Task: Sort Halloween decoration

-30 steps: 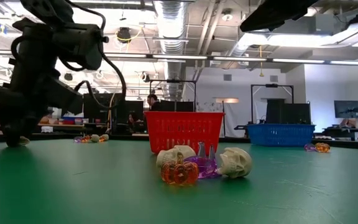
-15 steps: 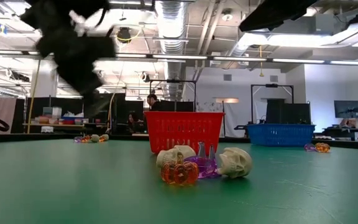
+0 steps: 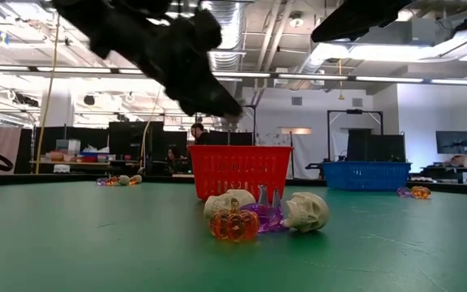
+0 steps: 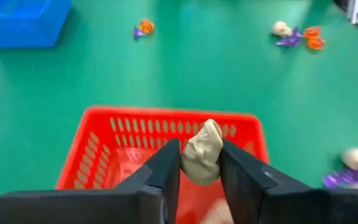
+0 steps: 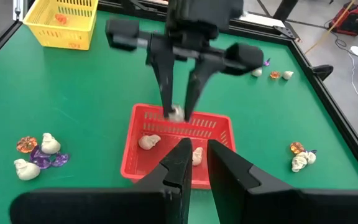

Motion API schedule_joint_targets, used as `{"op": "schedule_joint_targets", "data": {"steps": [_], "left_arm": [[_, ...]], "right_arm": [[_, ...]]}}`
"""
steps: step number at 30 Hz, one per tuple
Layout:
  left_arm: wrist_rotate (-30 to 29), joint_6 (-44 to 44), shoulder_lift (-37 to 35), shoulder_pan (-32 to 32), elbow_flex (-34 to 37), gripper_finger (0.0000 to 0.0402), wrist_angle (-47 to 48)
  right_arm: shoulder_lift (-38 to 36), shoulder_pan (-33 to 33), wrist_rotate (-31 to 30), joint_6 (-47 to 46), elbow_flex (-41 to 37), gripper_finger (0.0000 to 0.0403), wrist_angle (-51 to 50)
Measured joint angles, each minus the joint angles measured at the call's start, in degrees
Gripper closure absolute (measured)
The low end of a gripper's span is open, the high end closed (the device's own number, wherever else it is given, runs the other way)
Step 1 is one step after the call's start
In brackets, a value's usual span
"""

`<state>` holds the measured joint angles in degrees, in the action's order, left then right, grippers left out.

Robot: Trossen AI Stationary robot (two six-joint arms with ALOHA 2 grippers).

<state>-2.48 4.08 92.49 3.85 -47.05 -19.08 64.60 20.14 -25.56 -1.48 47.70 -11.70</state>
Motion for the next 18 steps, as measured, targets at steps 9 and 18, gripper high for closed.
{"op": "schedule_joint_targets", "data": {"steps": [9, 18], "left_arm": [[-0.5, -5.1, 4.3, -2.2, -11.9, 0.0226, 19.1], [-7.3, -20.4, 5.4, -11.5, -25.3, 0.0208, 34.0]], "right_arm": [[0.0, 0.0, 0.0, 0.4, 0.0, 0.0322, -1.6], [0.0, 0.0, 0.0, 0.4, 0.0, 0.0322, -0.7]]}}
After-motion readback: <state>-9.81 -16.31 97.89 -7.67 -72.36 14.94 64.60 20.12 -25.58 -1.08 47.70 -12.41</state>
